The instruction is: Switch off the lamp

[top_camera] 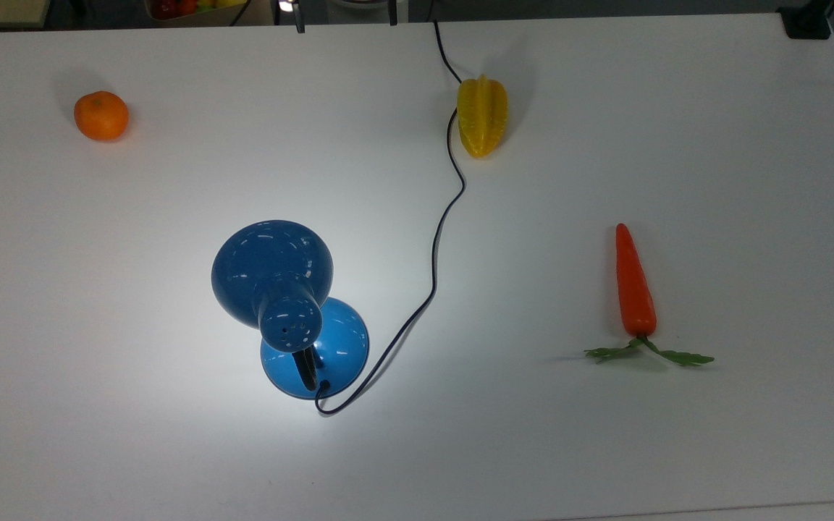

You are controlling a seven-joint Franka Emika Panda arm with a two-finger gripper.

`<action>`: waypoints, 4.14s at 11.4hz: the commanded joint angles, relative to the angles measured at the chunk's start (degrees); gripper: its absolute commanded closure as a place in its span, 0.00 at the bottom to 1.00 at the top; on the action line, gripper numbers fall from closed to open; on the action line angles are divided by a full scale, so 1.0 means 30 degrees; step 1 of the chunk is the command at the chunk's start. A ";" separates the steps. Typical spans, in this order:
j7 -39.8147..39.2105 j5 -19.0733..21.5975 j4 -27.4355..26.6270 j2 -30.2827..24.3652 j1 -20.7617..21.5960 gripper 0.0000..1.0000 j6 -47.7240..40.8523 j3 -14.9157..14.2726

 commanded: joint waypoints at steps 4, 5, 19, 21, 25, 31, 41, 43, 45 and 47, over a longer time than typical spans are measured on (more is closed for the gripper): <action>-0.0540 0.0770 -0.0396 -0.0217 0.0248 0.43 0.0549 -0.0399; -0.0569 0.0770 -0.0396 -0.0216 0.0248 0.56 0.0578 -0.0399; -0.0538 0.0799 -0.0922 -0.0246 0.0218 1.00 0.0461 -0.0340; -0.0656 0.0741 -0.1621 -0.0246 0.0189 1.00 0.0402 -0.0369; -0.3718 0.0536 -0.3001 -0.0012 -0.0162 1.00 0.0636 -0.0428; -0.4641 0.0448 -0.5344 0.1334 -0.0250 1.00 0.5404 -0.0866; -0.4349 0.0564 -0.7135 0.4262 -0.0338 1.00 1.4312 -0.1131; -0.3536 0.0857 -0.7105 0.4761 -0.0659 1.00 1.5688 -0.1131; -0.2652 0.0887 -0.7076 0.5434 -0.0661 1.00 1.7647 -0.1131; -0.1979 0.0887 -0.6959 0.6050 -0.0661 1.00 1.9378 -0.1102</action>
